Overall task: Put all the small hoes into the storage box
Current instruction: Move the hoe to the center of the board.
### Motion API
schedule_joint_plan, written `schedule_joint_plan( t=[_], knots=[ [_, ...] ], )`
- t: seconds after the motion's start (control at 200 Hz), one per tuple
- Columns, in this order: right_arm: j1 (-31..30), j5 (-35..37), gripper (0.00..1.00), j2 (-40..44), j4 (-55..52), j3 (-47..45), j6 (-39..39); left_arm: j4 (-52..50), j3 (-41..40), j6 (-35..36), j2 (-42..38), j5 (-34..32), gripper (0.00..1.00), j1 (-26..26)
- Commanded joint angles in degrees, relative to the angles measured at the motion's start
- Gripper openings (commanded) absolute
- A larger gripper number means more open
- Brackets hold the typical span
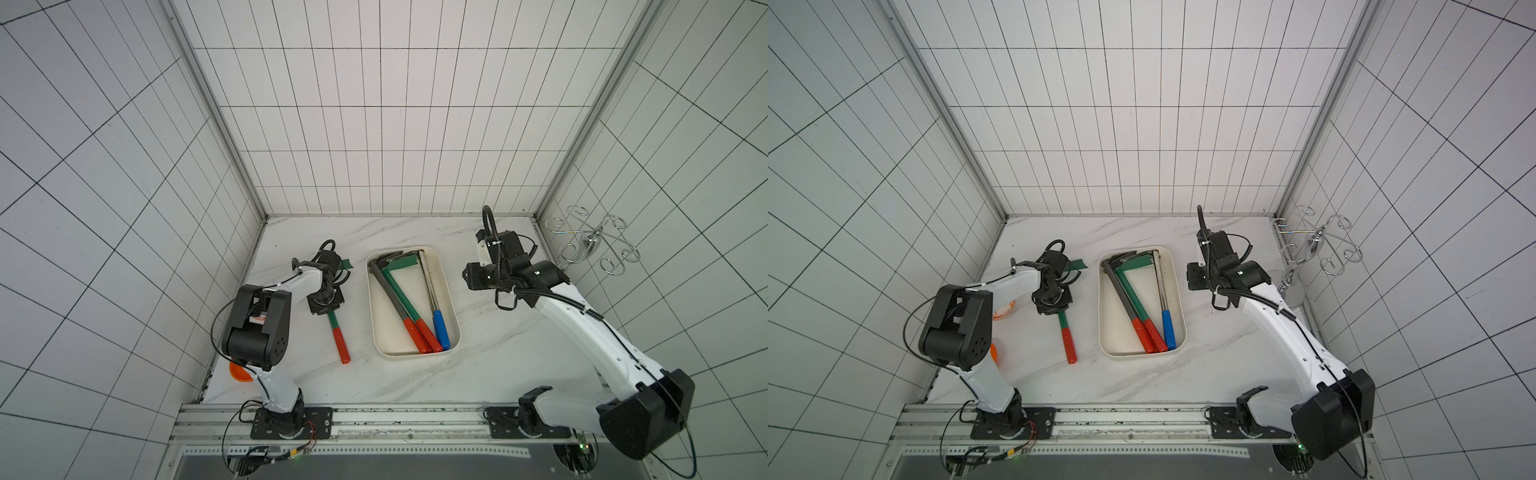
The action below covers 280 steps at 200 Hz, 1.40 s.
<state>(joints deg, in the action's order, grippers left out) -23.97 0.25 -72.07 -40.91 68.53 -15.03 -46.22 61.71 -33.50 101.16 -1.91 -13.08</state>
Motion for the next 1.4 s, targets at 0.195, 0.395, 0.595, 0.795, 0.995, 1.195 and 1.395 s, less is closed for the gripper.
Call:
schedule_joint_plan(
  t=[0.195,0.395,0.595,0.795,0.995,1.195,1.395],
  knots=[
    [0.7,-0.3,0.44,2.2,-0.3,-3.5,-0.3,-0.6,3.9,2.1,2.7,-0.9,0.1,-3.9],
    [0.7,-0.6,0.44,1.5,-0.2,-3.2,-0.3,-1.8,4.3,3.4,2.7,-1.9,0.22,-3.8],
    [0.7,-1.0,0.44,0.6,-0.3,-2.3,-0.2,-2.5,5.6,3.7,0.6,-2.0,0.46,-3.4],
    [0.7,-1.0,0.44,0.3,-0.2,-1.6,-0.1,-2.3,7.7,5.7,-3.5,-1.1,0.57,-0.5],
    [0.7,-1.2,0.43,-0.1,-0.2,-1.6,-0.2,1.0,9.5,11.0,-3.6,3.2,0.58,5.4],
    [0.7,-2.4,0.43,-1.3,0.1,-1.5,-0.4,4.0,11.2,16.3,0.6,5.9,0.58,6.0],
    [0.7,-2.7,0.43,-2.5,0.1,-0.6,-0.4,6.2,11.9,18.0,4.1,6.5,0.57,6.0]
  ],
)
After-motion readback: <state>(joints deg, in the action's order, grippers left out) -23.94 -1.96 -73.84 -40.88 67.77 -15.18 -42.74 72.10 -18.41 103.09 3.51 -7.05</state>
